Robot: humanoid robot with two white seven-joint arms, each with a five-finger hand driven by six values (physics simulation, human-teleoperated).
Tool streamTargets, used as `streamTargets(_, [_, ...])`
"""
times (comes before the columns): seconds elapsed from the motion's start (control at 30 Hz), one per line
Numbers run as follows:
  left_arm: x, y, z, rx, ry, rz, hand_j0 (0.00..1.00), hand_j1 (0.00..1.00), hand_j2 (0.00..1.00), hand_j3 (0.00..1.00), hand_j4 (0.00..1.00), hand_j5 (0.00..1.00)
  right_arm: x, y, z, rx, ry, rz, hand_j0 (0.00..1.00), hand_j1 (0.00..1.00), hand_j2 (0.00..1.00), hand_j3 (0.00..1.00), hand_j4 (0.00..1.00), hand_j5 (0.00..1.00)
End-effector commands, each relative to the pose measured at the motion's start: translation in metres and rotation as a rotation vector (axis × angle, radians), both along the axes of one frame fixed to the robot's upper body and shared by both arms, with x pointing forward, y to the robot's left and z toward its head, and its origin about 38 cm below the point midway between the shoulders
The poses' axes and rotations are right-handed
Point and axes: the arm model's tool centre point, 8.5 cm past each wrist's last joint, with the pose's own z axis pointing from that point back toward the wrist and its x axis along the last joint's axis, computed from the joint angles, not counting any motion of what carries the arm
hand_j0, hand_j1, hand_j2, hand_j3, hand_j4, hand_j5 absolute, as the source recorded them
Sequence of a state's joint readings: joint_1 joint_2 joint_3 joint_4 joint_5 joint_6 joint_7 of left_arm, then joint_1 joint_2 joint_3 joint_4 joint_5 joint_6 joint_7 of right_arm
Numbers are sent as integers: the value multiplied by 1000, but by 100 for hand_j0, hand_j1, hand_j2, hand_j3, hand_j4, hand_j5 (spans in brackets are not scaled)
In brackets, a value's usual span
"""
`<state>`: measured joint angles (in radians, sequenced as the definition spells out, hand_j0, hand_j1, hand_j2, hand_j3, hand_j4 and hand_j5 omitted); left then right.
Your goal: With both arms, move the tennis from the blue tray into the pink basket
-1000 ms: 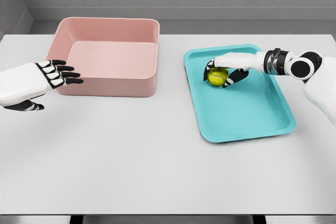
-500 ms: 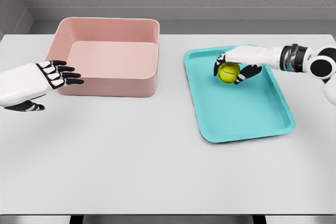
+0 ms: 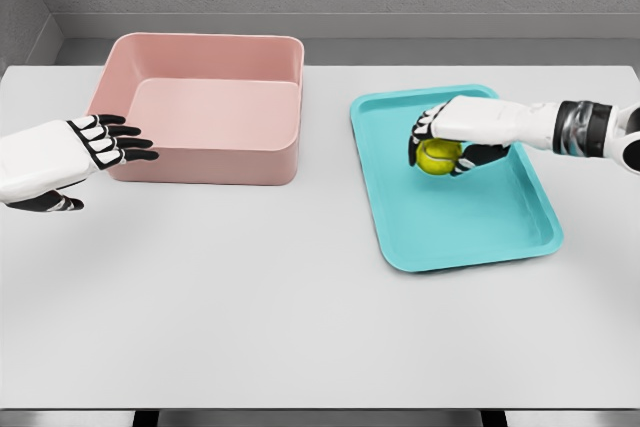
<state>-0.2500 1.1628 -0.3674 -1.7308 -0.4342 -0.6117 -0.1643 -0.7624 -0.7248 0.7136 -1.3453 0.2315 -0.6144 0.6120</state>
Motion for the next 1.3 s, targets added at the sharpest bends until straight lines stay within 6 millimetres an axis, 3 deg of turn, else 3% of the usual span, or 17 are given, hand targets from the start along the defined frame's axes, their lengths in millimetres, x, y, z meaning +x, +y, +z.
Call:
streamTargets(0.0, [0,0,0,-5,2,0,100,100,100,100,100,100,-4,9,6,29,-6,25,50,50,50,50,50,50])
streamTargets(0.07, [0,1,1,-3,2,2,100,100,100,100,100,100,-8,15,4,35,-5,44,50,50,50,50,50,50])
streamTargets(0.2, [0,1,1,-3,2,2,100,100,100,100,100,100,-22,47,-6,79,8,120,50,50,50,50,50,50])
streamTargets(0.37, [0,1,2,-2,-1,2,100,100,100,100,100,100,-31,62,2,92,-16,172,50,50,50,50,50,50])
streamTargets(0.47, [0,1,2,-2,-1,3,100,100,100,100,100,100,-34,68,-3,99,-8,182,49,49,49,49,49,49])
streamTargets(0.67, [0,1,2,-2,-1,3,100,100,100,100,100,100,-37,108,-9,145,-3,247,49,49,49,49,49,49])
streamTargets(1.07, [0,1,1,-2,0,1,100,100,100,100,100,100,-52,167,-32,147,18,348,49,49,49,49,49,49])
streamTargets(1.27, [0,1,2,-3,-2,1,100,100,100,100,100,100,-52,183,-43,140,35,357,49,49,49,49,49,49])
